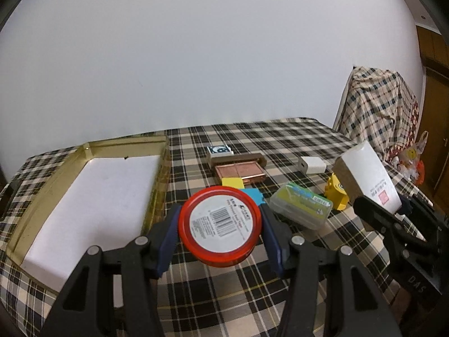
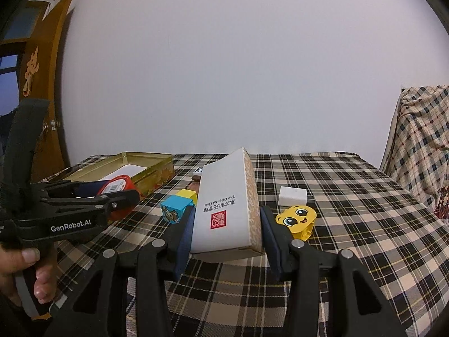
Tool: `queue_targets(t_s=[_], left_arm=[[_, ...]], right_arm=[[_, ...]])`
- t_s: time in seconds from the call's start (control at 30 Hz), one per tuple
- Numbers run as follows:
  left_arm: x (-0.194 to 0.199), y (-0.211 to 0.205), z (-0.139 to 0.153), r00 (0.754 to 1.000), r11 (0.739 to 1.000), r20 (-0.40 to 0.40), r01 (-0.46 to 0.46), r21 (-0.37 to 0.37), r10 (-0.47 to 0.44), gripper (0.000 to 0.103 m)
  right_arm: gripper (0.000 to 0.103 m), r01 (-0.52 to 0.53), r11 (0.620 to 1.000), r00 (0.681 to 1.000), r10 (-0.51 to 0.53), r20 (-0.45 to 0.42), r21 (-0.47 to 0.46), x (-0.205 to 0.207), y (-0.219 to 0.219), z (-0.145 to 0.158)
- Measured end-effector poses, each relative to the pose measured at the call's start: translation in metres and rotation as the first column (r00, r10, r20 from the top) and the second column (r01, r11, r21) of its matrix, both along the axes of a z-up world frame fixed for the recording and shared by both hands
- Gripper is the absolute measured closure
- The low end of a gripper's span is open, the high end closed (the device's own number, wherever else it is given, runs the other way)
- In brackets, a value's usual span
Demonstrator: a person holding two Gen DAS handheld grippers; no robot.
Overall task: Organize rigid objects
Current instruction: 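Carry the red tape with the left gripper while the right carries the white box to the tray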
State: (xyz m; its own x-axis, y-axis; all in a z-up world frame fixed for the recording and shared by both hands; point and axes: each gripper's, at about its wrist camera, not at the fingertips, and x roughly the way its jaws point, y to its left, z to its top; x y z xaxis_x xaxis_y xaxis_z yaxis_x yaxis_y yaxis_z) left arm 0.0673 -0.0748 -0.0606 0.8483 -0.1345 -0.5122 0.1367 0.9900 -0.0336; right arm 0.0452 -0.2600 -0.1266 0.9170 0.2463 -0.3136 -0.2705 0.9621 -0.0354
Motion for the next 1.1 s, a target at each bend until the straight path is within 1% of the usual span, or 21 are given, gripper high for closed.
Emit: queue_targets(t_s=[0.27, 0.47, 0.8, 1.1], left_arm=[[-0.005, 0.004, 0.003, 0.999, 1.0, 0.035, -0.021, -0.014, 0.021, 0.049], [-0.013, 0.002, 0.007, 0.996, 0.999, 0.084, -0.037, -0.004, 0.037, 0.049], [-0.019, 0.003, 0.012, 0.988, 0.998, 0.143, -0.056, 0.014, 0.053, 0.049], [-0.02, 0.014, 0.012, 0.986, 0.997, 0.153, -0.075, 0.008, 0.073, 0.049]], right_arm=[[0.055, 0.005, 1.0, 1.0, -0.005, 0.023, 0.004, -0.003, 0.0, 0.001], [0.055, 0.005, 1.0, 0.999, -0.006, 0.053, 0.01, -0.007, -0.001, 0.001], [0.055, 0.007, 1.0, 0.995, -0.008, 0.096, 0.017, -0.012, -0.003, 0.002], [0.055, 0.025, 1.0, 0.994, -0.026, 0.104, 0.007, -0.015, 0.0, 0.0]])
